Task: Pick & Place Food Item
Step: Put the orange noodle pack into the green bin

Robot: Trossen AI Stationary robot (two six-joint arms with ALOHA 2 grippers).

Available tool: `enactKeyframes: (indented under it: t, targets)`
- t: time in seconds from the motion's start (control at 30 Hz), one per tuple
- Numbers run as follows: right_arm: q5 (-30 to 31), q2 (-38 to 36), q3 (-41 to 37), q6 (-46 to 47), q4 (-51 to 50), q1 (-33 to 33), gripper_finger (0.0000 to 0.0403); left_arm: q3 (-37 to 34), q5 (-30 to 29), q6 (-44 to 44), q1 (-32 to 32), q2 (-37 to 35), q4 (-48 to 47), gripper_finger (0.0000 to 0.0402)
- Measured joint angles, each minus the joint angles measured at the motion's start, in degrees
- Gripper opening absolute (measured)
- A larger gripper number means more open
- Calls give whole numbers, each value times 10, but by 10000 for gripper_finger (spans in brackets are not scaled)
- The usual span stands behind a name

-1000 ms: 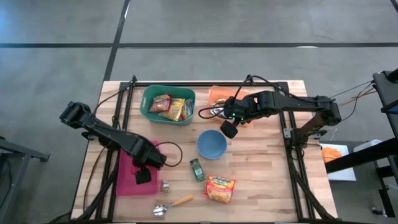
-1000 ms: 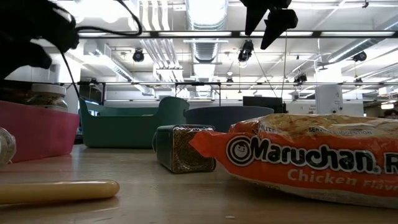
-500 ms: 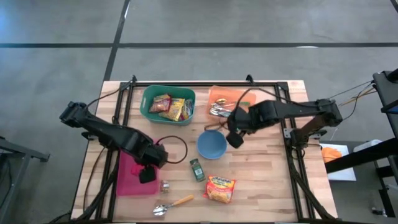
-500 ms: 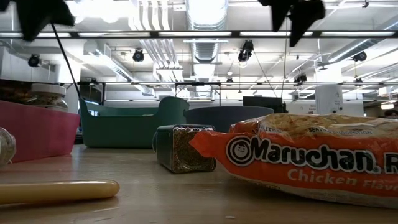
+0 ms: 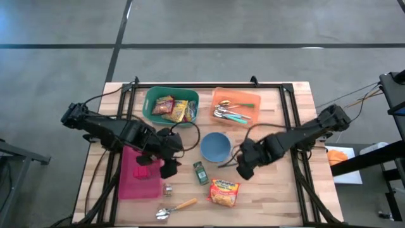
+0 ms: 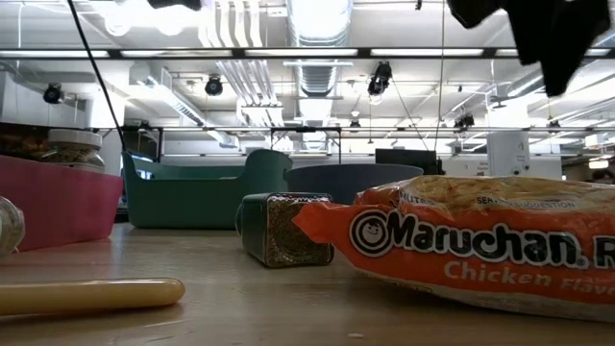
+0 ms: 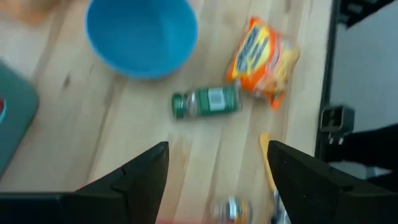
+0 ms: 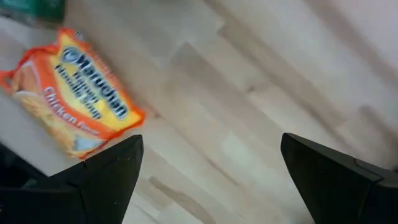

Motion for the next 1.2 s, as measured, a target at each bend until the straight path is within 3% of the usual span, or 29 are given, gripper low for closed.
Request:
enactKeyframes:
  t: [0.37,0.77,0.87,1.2]
  targets:
    - [28,0,-176,169,345,79,375,-1,0,42,44,1,99,276]
    - [115,0,-313,281,597,120,375,0,16,57,64,1,124,276]
    - [139,0,-338,291,640,126,375,0,19,56,64,1,135,276]
    - [135,1,-388,304,722,132,375,0,20,36,64,1,143,276]
